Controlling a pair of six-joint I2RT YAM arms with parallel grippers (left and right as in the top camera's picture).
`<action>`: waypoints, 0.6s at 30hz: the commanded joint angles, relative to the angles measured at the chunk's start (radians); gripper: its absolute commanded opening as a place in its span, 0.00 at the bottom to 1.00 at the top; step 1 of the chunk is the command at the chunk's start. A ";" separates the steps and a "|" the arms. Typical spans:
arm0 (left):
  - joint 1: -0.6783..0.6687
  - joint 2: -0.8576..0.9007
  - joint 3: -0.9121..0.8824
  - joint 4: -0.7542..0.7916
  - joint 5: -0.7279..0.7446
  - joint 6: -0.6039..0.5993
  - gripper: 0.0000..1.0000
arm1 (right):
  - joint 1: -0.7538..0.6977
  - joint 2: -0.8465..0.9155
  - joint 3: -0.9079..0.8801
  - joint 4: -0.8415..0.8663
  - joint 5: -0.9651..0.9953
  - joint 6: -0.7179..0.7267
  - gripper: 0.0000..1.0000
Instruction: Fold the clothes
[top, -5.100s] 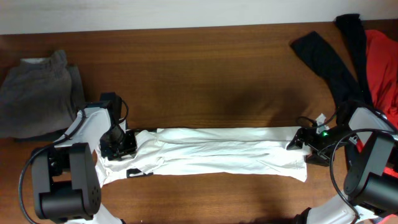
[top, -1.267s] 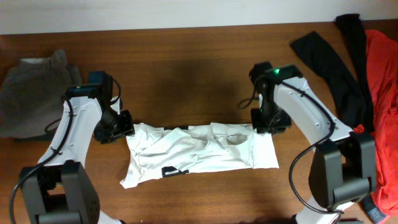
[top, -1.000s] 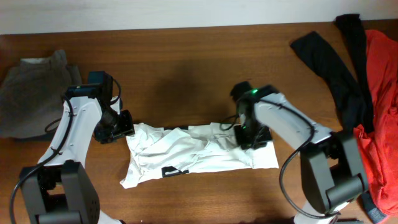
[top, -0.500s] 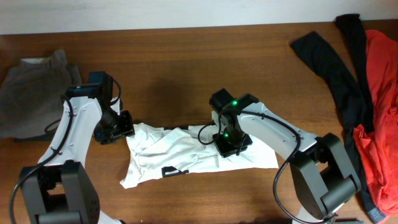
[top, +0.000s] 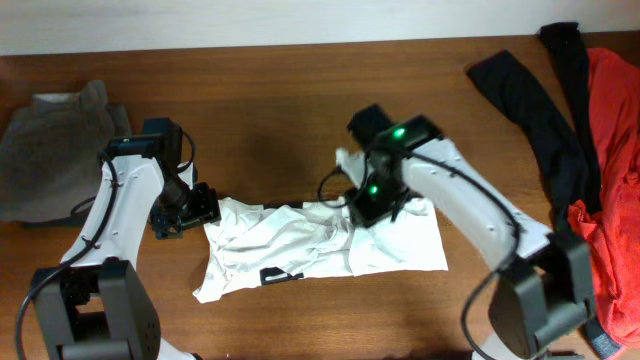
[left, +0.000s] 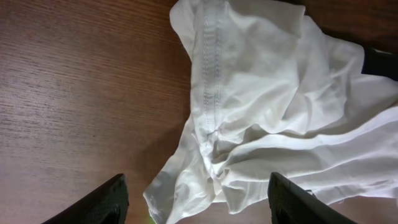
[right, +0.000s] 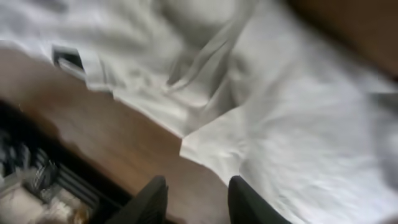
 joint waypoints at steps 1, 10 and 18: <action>-0.002 -0.014 0.004 -0.002 0.011 -0.005 0.72 | -0.041 -0.027 0.024 -0.006 0.040 0.050 0.38; -0.002 -0.014 0.004 -0.001 0.011 -0.005 0.72 | -0.036 -0.016 -0.205 0.160 0.032 0.116 0.37; -0.002 -0.014 0.004 -0.001 0.011 -0.005 0.72 | -0.030 -0.016 -0.426 0.264 -0.063 0.116 0.36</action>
